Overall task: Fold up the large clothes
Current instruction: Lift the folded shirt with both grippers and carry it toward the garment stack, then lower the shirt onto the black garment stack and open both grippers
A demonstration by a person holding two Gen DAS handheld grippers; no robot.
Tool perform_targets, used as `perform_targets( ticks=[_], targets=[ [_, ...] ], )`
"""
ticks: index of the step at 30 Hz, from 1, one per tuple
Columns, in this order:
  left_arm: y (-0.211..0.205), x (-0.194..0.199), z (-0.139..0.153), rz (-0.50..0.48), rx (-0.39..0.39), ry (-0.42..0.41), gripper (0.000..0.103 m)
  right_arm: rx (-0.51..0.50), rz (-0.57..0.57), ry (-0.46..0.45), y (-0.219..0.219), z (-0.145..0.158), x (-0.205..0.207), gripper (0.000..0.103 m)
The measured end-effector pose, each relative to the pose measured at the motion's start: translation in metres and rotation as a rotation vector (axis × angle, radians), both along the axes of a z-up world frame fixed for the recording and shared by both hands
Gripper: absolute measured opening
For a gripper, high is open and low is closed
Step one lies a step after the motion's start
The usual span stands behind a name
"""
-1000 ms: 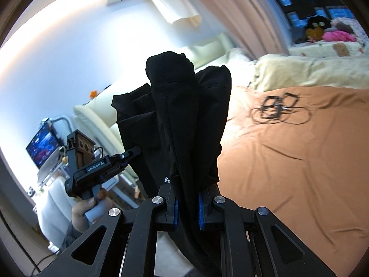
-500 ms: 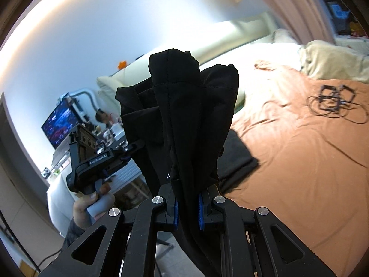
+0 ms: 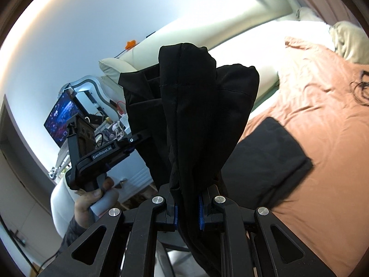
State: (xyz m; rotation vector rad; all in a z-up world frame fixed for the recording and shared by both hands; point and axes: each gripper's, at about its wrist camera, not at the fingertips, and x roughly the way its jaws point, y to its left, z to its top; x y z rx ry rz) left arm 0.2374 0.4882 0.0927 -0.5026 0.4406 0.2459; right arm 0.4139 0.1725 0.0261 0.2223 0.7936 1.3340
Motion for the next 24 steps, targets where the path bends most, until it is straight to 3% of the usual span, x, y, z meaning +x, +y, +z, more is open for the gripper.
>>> perform_targets(
  ticks=[6,11,24],
  targets=[
    [0.045,-0.013,0.000,0.046,0.038,0.042,0.020,0.024,0.047,0.074,0.037,-0.013,0.000,0.014],
    [0.062,0.001,-0.002,0.048,0.058,0.066,0.020,0.034,0.059,0.113,0.058,-0.032,0.007,0.014],
    [0.074,0.102,-0.042,-0.001,0.065,0.161,0.020,-0.007,-0.034,0.172,0.066,-0.082,0.071,0.013]
  ],
)
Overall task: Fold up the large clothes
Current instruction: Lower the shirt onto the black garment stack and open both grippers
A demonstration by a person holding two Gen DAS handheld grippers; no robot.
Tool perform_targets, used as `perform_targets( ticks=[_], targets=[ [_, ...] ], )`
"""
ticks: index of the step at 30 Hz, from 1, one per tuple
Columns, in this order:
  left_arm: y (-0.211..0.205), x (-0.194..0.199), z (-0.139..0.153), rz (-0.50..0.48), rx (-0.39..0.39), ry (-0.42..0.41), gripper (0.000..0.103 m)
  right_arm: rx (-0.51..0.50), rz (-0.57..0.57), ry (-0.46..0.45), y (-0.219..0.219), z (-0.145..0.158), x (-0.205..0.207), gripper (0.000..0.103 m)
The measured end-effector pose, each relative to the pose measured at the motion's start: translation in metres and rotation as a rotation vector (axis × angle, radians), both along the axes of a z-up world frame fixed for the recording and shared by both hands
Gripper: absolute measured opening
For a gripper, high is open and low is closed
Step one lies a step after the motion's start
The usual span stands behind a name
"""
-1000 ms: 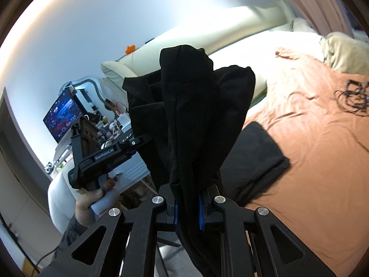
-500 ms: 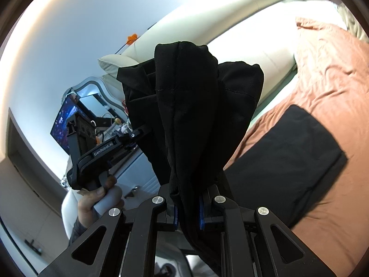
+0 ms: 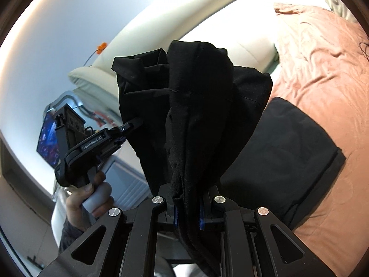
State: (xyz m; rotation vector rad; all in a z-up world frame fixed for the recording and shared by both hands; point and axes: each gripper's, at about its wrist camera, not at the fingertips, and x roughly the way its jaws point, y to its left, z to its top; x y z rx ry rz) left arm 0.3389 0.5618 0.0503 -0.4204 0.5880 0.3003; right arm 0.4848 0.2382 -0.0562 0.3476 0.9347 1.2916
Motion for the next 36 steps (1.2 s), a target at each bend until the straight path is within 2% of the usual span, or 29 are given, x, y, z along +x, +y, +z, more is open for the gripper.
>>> perform_targets(
  ticks=[8,10,14,16,17,19,23,26,28,30,32,33,34,35,36],
  targets=[
    [0.009,0.047,-0.037,0.018,0.002,0.082,0.022,-0.030,-0.022,0.036,0.013,-0.035,0.035,0.013],
    [0.010,0.049,-0.044,0.057,0.028,0.098,0.024,-0.040,-0.038,0.044,0.013,-0.046,0.043,0.013],
    [0.007,0.027,-0.058,0.081,0.008,0.104,0.028,-0.130,-0.067,0.041,0.017,-0.077,0.062,0.013],
    [0.005,0.012,-0.069,0.099,0.002,0.124,0.028,-0.189,-0.087,0.066,0.019,-0.099,0.075,0.013],
    [0.002,0.004,-0.074,0.098,-0.009,0.132,0.028,-0.186,-0.088,0.086,0.019,-0.108,0.081,0.013],
    [-0.003,-0.013,-0.083,0.090,-0.038,0.139,0.028,-0.167,-0.080,0.099,0.019,-0.113,0.085,0.013],
    [-0.012,-0.038,-0.092,0.110,-0.050,0.144,0.028,-0.240,-0.104,0.058,0.024,-0.109,0.085,0.013],
    [-0.015,-0.048,-0.099,0.126,-0.081,0.145,0.028,-0.303,-0.125,0.070,0.025,-0.109,0.091,0.023],
    [-0.018,-0.057,-0.106,0.137,-0.109,0.154,0.028,-0.353,-0.161,0.056,0.018,-0.110,0.094,0.053],
    [-0.021,-0.062,-0.110,0.140,-0.131,0.160,0.028,-0.354,-0.176,0.020,0.003,-0.102,0.091,0.061],
    [-0.026,-0.065,-0.110,0.133,-0.138,0.161,0.028,-0.351,-0.167,0.014,-0.006,-0.096,0.091,0.063],
    [-0.030,-0.066,-0.108,0.128,-0.143,0.159,0.035,-0.353,-0.165,0.008,-0.012,-0.092,0.090,0.064],
    [-0.033,-0.067,-0.106,0.125,-0.144,0.155,0.053,-0.357,-0.163,-0.008,-0.018,-0.086,0.087,0.064],
    [-0.039,-0.069,-0.102,0.120,-0.141,0.143,0.064,-0.361,-0.161,-0.024,-0.023,-0.080,0.084,0.065],
    [-0.046,-0.072,-0.096,0.118,-0.127,0.125,0.079,-0.365,-0.159,-0.040,-0.028,-0.074,0.081,0.070]
  ],
)
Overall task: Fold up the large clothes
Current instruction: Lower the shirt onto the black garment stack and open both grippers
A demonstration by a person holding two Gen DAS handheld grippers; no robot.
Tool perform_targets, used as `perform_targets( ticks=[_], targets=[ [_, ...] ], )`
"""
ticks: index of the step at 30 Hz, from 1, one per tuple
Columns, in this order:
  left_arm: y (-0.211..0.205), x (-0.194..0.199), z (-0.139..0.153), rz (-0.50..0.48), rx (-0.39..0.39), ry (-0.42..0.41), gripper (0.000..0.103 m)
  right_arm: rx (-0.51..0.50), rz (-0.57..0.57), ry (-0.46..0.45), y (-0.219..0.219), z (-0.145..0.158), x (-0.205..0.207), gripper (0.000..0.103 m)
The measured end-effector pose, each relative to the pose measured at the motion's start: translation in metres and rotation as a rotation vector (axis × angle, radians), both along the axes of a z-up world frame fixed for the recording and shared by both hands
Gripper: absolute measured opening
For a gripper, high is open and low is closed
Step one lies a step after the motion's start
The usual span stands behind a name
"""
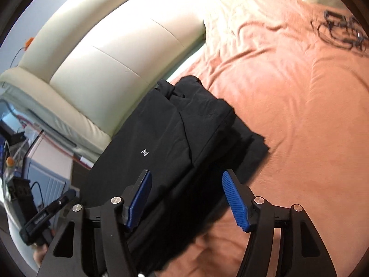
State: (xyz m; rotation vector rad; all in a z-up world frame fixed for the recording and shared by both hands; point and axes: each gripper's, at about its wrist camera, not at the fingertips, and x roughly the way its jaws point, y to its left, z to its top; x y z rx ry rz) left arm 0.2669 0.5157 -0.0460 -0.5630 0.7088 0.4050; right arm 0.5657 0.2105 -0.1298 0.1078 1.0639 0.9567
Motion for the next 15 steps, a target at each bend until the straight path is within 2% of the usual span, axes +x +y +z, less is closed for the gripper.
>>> perform_targets(
  ticks=[3,6,12,15],
  targets=[
    [-0.021,-0.005,0.016,-0.014,0.043,-0.020,0.082,-0.004,0.006,-0.051,-0.019,0.022,-0.011,0.076],
    [-0.039,-0.009,0.028,-0.029,0.044,-0.038,0.083,-0.003,0.011,-0.085,-0.036,0.040,-0.022,0.081],
    [-0.083,-0.022,0.049,-0.040,0.086,-0.067,0.092,-0.018,0.022,-0.170,-0.081,0.074,-0.051,0.103],
    [-0.106,-0.027,0.057,-0.051,0.095,-0.082,0.093,-0.030,0.017,-0.210,-0.108,0.089,-0.066,0.103]
  ],
)
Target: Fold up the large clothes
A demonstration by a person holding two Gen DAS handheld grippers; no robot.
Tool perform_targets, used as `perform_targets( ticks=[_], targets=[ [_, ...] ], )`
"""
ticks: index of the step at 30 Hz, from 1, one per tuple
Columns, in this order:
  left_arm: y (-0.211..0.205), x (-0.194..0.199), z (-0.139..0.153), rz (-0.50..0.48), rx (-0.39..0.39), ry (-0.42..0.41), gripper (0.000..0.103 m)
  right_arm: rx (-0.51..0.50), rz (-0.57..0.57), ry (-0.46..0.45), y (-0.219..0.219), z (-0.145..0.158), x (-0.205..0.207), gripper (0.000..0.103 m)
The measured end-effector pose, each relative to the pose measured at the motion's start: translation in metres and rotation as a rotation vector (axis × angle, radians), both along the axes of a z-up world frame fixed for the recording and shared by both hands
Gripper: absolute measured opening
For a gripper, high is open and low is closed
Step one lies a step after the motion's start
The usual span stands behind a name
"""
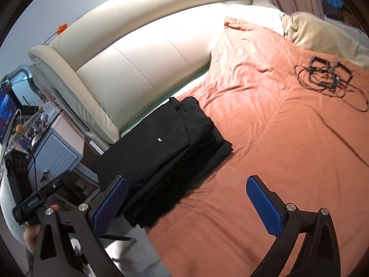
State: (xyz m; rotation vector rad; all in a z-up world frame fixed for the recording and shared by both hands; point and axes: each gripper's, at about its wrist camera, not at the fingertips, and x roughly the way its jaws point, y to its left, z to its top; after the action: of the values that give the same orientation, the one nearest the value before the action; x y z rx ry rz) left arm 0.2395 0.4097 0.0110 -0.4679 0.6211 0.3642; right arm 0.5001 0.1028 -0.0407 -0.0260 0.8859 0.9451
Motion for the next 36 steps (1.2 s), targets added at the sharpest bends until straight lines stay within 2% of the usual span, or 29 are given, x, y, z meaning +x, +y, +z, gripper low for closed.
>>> perform_targets(
  ticks=[2,4,21,36],
  targets=[
    [-0.017,-0.004,0.005,-0.009,0.006,-0.007,0.094,-0.003,-0.008,-0.022,-0.019,0.009,-0.008,0.103],
    [-0.032,-0.007,0.008,-0.021,0.011,-0.016,0.102,-0.003,-0.020,-0.041,-0.038,0.016,-0.016,0.103],
    [-0.152,-0.044,0.030,-0.125,0.055,-0.089,0.102,0.019,-0.136,-0.137,-0.190,0.042,-0.073,0.103],
    [-0.225,-0.086,0.028,-0.213,0.101,-0.156,0.102,-0.012,-0.323,-0.254,-0.299,0.045,-0.143,0.103]
  ],
)
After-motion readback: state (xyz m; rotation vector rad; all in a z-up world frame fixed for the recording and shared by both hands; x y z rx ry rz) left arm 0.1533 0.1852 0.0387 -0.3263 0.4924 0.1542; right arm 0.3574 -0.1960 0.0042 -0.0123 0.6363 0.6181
